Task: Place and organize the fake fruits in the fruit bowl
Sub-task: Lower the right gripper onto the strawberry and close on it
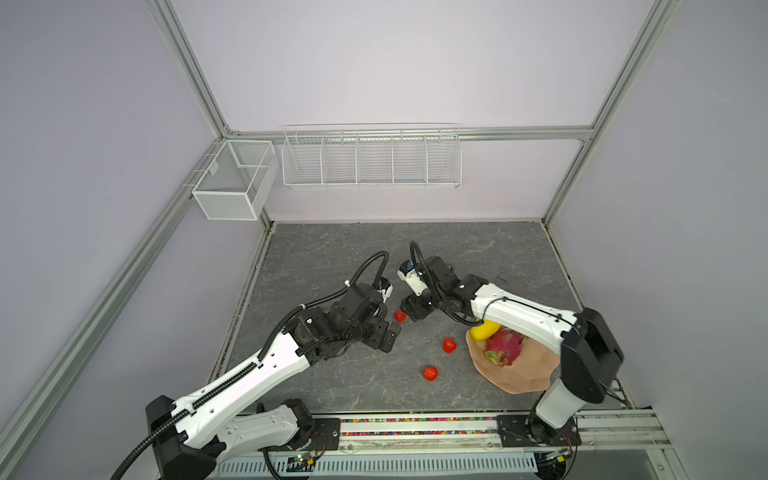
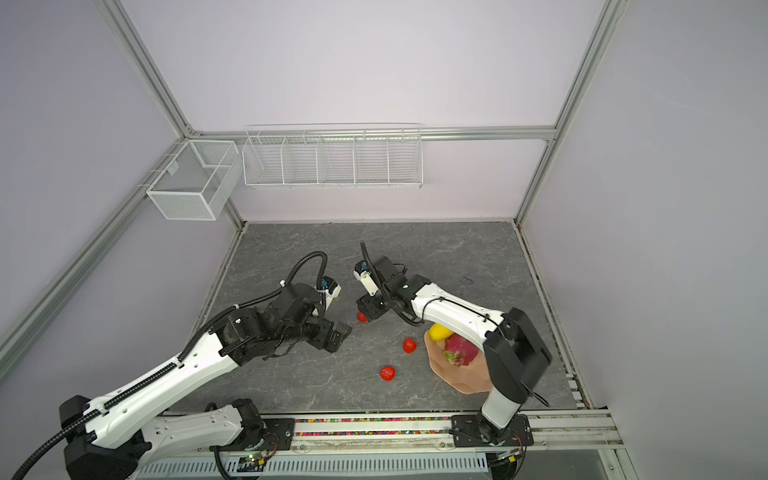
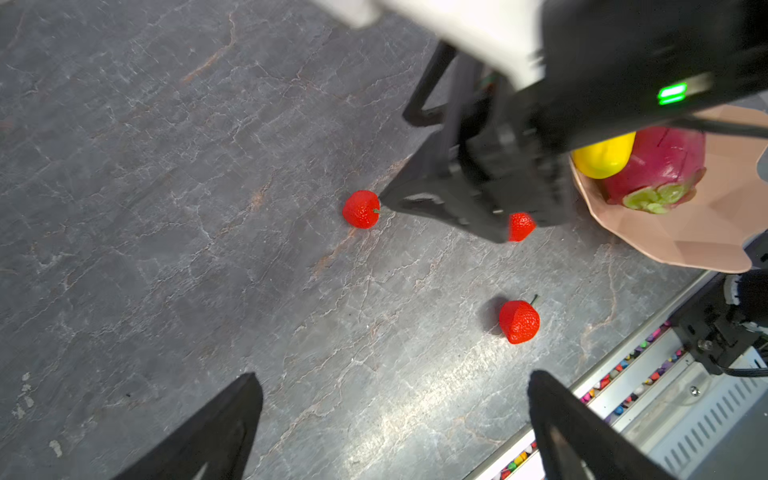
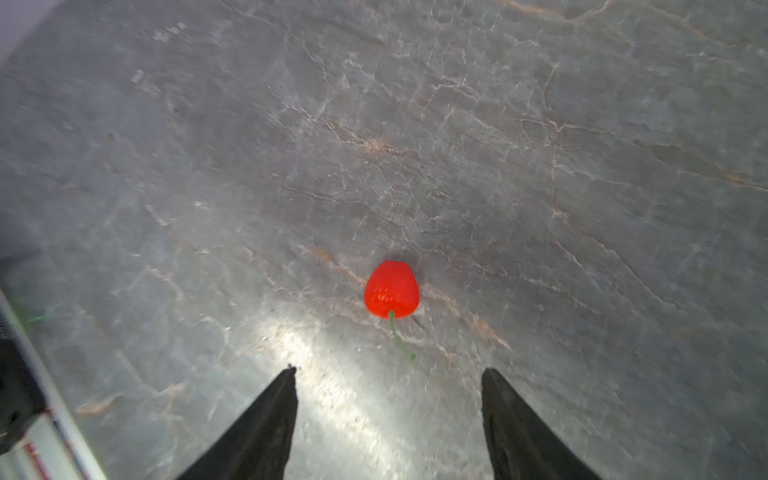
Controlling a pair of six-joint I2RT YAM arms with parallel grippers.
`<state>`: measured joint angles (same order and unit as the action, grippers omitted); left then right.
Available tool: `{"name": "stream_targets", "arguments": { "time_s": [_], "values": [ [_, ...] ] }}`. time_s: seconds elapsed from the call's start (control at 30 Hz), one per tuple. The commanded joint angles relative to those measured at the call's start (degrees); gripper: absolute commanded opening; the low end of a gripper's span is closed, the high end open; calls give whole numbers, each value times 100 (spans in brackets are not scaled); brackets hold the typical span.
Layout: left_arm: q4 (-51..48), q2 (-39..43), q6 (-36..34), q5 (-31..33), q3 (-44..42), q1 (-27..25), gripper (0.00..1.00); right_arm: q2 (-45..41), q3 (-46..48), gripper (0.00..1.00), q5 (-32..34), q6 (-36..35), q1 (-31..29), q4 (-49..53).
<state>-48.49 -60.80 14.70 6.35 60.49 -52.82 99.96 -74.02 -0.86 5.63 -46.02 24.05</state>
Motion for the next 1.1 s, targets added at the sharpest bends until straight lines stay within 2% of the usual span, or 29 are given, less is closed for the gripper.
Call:
{"name": "stream_targets", "arguments": {
  "time_s": [0.0,0.13,0.53,0.97,1.07],
  "values": [
    [-109,473,151,214,-149,24,99,706,-365,76,39,92,-39,63],
    [-261,734,253,339,-197,25,99,1061,-370,78,31,228,-38,-145],
    [-258,600,270,429,-211,21,99,1668,-569,68,16,294,-179,-139],
    [-264,700,307,524,-265,26,99,1699,-633,42,235,346,-199,-134],
    [-258,740,310,539,-287,21,99,1561,-532,41,304,374,-191,-173]
  ]
}}
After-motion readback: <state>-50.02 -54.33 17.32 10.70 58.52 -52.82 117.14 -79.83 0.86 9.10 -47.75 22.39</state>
